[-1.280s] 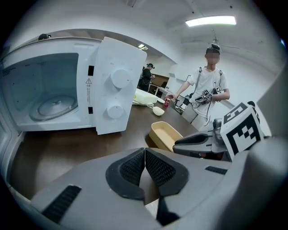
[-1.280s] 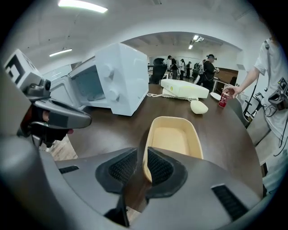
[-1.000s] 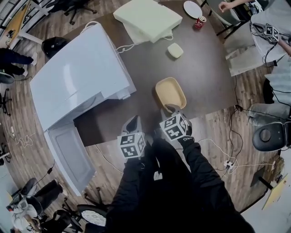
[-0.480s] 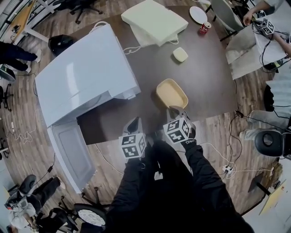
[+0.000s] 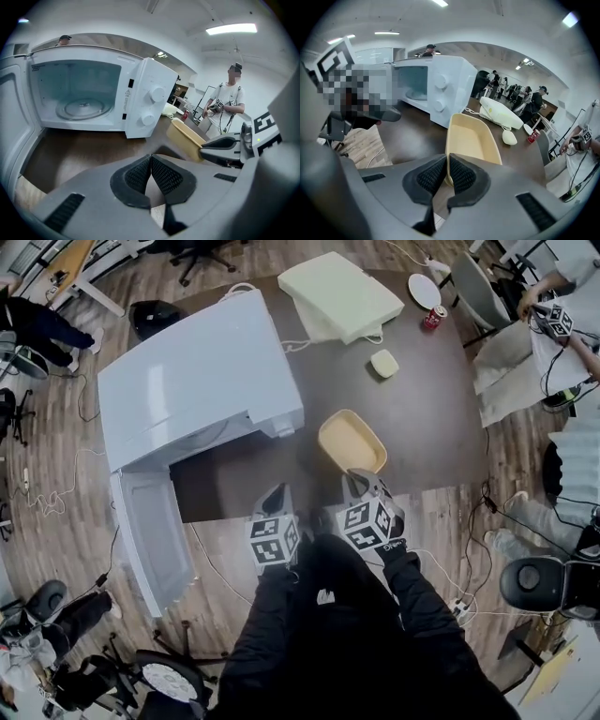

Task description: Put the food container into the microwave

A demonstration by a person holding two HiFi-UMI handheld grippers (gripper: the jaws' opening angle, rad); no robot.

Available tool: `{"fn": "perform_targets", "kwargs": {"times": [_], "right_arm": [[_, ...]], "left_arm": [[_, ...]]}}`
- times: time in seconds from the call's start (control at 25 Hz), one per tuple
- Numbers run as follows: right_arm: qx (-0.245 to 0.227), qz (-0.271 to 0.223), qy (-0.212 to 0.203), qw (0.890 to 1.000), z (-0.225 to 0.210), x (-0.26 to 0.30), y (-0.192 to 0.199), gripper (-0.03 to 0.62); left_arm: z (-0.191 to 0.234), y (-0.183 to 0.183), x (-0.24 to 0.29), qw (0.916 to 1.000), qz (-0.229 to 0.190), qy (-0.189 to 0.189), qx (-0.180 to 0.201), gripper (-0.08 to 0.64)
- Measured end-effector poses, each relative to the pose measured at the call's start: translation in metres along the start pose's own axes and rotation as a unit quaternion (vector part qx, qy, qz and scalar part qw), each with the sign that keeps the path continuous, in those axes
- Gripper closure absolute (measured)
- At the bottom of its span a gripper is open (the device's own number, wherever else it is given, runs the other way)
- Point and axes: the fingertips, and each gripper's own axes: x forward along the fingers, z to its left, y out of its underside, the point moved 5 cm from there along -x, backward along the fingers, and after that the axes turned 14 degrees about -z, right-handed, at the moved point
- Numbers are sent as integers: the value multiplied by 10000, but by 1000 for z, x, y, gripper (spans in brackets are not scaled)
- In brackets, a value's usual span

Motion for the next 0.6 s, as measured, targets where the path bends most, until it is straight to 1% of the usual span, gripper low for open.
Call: {"fn": "perform_targets", "kwargs": {"times": [0.32, 0.6], "right_arm": [[-427, -145, -636, 9970, 58, -14, -24, 555], [-934, -198, -1301, 9869, 115, -21, -33, 555]], "left_arm": [[32, 6, -42, 9984, -178, -474, -269, 526], [67, 16, -77, 9937, -294, -933, -541, 526]]}}
